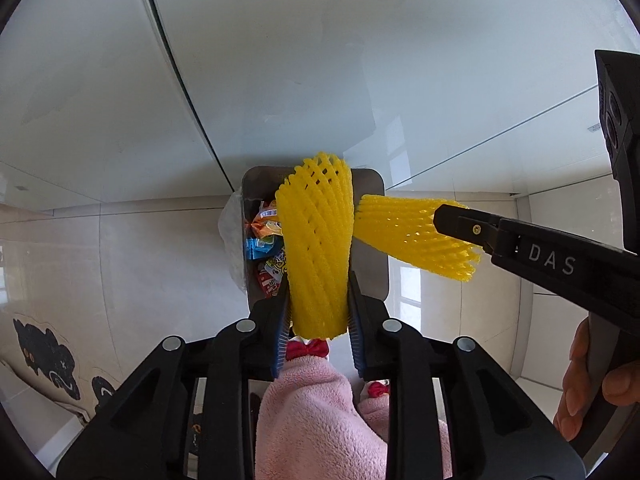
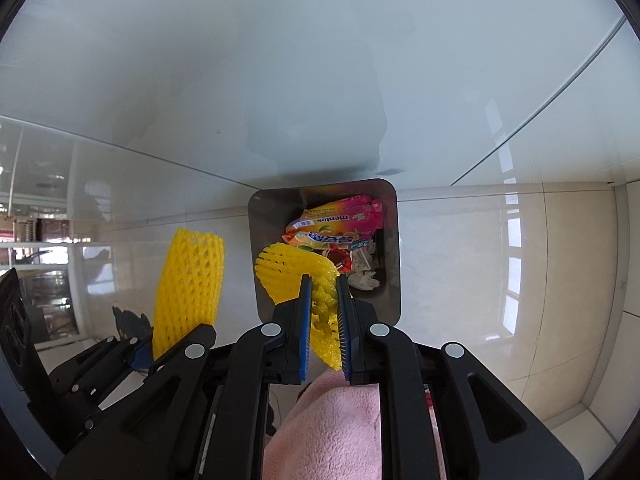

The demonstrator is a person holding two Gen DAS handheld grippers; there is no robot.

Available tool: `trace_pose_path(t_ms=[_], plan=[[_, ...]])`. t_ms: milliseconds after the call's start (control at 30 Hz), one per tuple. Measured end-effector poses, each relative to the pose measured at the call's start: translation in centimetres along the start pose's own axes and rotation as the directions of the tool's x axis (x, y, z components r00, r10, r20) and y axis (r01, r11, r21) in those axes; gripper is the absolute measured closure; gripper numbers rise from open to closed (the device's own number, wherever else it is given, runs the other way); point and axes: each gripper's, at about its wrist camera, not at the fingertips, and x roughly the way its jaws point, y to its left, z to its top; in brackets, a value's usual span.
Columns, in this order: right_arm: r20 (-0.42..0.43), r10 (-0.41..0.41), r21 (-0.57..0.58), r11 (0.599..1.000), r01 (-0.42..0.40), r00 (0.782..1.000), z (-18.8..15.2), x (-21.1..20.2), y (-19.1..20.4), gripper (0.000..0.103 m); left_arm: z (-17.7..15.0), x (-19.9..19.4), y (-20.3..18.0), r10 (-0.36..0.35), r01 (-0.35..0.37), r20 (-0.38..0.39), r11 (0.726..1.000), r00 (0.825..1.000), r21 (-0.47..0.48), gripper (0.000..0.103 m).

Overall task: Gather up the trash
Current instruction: 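Lower both yellow foam nets over the bin and open both tools, then raise both tools back toward the plastic bags on the counter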

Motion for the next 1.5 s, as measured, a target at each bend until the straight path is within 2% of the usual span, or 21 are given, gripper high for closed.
trace_pose_path(t_ms=[33,67,100,133,167,200,233,267,300,333,400,433,667,767,867,967,1133,1300,1400,1500], plan=[[-0.001,0.0,0.001,1.0,0.0,1.0,0.2,0.0,0.0,0.086,0.3,-0.1,0.0,0.001,-0.001,0.001,1.0,1.0,0.001,0.073],[0.002,0.0,0.007,1.0,0.0,1.0,0.4,0.0,0.0,0.078,0.3,-0.3,0.0,0.002,-0.002,0.004,1.0,1.0,0.003,0.066],[0.009,0.006,0.014,1.0,-0.006,1.0,0.5,-0.3,-0.1,0.059,0.4,-0.2,-0.1,0.005,-0.005,0.007,1.0,1.0,0.004,0.062],[0.019,0.011,0.023,1.0,-0.011,1.0,0.7,-0.4,-0.1,0.048,0.5,-0.3,-0.1,0.011,-0.011,0.009,1.0,1.0,0.005,0.052],[0.03,0.014,0.029,0.999,-0.015,0.999,0.9,-0.7,-0.1,0.041,0.6,-0.4,-0.2,0.022,-0.022,0.011,1.0,1.0,0.005,0.041],[0.035,0.013,0.029,0.999,-0.014,0.999,1.0,-1.1,-0.1,0.042,0.7,-0.6,-0.2,0.031,-0.031,0.014,1.0,0.999,0.004,0.036],[0.035,0.009,0.026,1.0,-0.01,0.999,1.1,-1.1,0.1,0.041,0.8,-1.0,-0.2,0.038,-0.038,0.018,0.999,0.999,0.004,0.026],[0.035,0.006,0.022,1.0,-0.007,0.999,1.2,-1.3,0.2,0.036,0.9,-1.4,-0.3,0.045,-0.045,0.022,0.999,0.999,0.004,0.017],[0.037,-0.001,0.021,1.0,0.0,0.999,1.3,-1.7,0.2,0.028,1.0,-1.9,-0.3,0.052,-0.052,0.028,0.999,0.998,0.004,0.013],[0.044,-0.005,0.023,1.0,0.004,0.999,1.3,-2.1,0.1,0.026,1.1,-2.6,-0.4,0.054,-0.054,0.034,0.999,0.998,0.005,0.01],[0.046,-0.009,0.025,1.0,0.007,0.999,1.3,-3.4,0.1,0.008,1.2,-4.2,-0.3,0.046,-0.047,0.043,0.999,0.998,0.008,0.008],[0.05,-0.013,0.024,1.0,0.012,0.999,1.2,-4.4,0.2,0.005,1.2,-5.3,-0.5,0.043,-0.044,0.051,0.999,0.998,0.012,0.008],[0.085,-0.027,-0.054,0.998,0.032,0.996,0.4,-12.4,1.0,0.003,1.6,-14.1,-2.2,0.072,-0.08,0.154,0.996,0.986,0.05,0.008],[0.133,-0.02,-0.063,0.998,0.028,0.991,-0.2,-16.4,1.7,0.003,2.0,-18.1,-2.8,0.066,-0.078,0.204,0.996,0.977,0.05,0.008],[0.21,-0.01,-0.073,0.997,0.026,0.978,-0.4,-20.7,2.5,0.003,2.7,-22.0,-3.4,0.063,-0.085,0.271,0.994,0.96,0.072,0.008],[0.312,-0.002,-0.075,0.997,0.026,0.95,0.0,-25.1,3.4,0.003,4.2,-25.1,-4.3,0.068,-0.107,0.328,0.989,0.942,0.101,0.008],[0.468,0.014,-0.088,0.996,0.03,0.884,2.0,-31.7,5.0,0.003,7.7,-29.8,-5.7,0.058,-0.121,0.417,0.984,0.907,0.128,0.008],[0.564,0.022,-0.112,0.992,0.051,0.825,5.6,-35.5,5.8,0.003,11.9,-32.6,-6.6,0.055,-0.124,0.475,0.986,0.878,0.116,0.008],[0.592,0.024,-0.119,0.991,0.058,0.805,8.1,-37.6,5.7,0.003,14.5,-33.4,-7.2,0.068,-0.138,0.495,0.985,0.866,0.107,0.008],[0.595,0.04,-0.122,0.992,0.041,0.803,11.0,-38.0,5.2,0.003,16.9,-33.8,-7.7,0.069,-0.135,0.513,0.987,0.856,0.092,0.008]])
